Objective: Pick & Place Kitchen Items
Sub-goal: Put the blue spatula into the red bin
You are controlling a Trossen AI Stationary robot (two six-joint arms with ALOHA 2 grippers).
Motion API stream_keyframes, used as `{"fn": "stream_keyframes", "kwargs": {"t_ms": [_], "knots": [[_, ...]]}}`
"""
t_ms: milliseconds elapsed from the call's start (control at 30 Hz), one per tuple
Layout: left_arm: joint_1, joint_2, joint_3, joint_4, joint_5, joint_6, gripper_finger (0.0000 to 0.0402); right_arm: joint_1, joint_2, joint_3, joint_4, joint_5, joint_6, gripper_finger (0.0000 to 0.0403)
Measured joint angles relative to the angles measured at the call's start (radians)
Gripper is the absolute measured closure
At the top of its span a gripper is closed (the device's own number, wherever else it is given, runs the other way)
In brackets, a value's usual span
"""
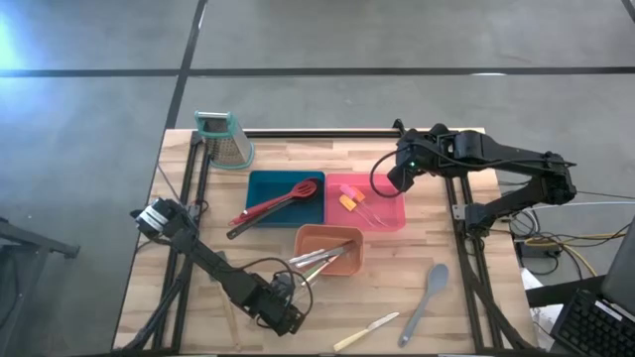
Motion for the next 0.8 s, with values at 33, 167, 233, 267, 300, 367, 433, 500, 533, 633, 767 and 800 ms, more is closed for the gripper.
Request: {"fn": "stream_keyframes", "kwargs": {"t_ms": [33, 167, 233, 267, 300, 367, 433, 500, 533, 633, 767, 800], "knots": [[0.0, 0.0, 0.0, 0.0, 0.0, 0.0, 0.0156, -0.001, 0.0, 0.0, 0.002, -0.004, 0.0, 0.0216], [0.0, 0.0, 0.0, 0.0, 0.001, 0.0, 0.0156, -0.001, 0.0, 0.0, 0.007, -0.01, 0.0, 0.0216], [0.0, 0.0, 0.002, 0.0, 0.001, 0.008, 0.0156, -0.001, 0.0, 0.0, 0.008, -0.012, 0.0, 0.0216], [0.0, 0.0, 0.004, 0.001, 0.001, 0.017, 0.0156, -0.001, 0.0, 0.0, 0.009, -0.012, 0.0, 0.0216], [0.001, 0.0, 0.006, 0.001, 0.001, 0.022, 0.0156, -0.001, 0.0, 0.0, 0.01, -0.012, 0.0, 0.0216], [0.001, 0.0, 0.009, 0.0, 0.001, 0.023, 0.0156, -0.001, 0.0, 0.0, 0.01, -0.013, 0.0, 0.0216], [0.001, 0.0, 0.009, 0.0, 0.001, 0.023, 0.0156, -0.001, 0.0, 0.0, 0.013, -0.013, 0.0, 0.0216], [0.001, 0.0, 0.009, 0.001, 0.001, 0.021, 0.0156, -0.001, 0.0, 0.0, 0.013, -0.014, -0.001, 0.0216], [0.001, 0.0, 0.009, 0.003, 0.001, 0.022, 0.0156, -0.001, 0.0, 0.0, 0.013, -0.016, -0.001, 0.0216], [0.001, -0.003, 0.011, 0.011, 0.001, 0.034, 0.0156, -0.001, 0.0, 0.0, 0.014, -0.021, -0.001, 0.0216], [0.001, -0.005, 0.023, 0.019, 0.001, 0.042, 0.0156, -0.001, 0.0, 0.0, 0.015, -0.022, -0.001, 0.0216], [0.001, -0.006, 0.025, 0.021, 0.001, 0.041, 0.0156, -0.001, 0.0, 0.0, 0.016, -0.022, -0.001, 0.0216]]}}
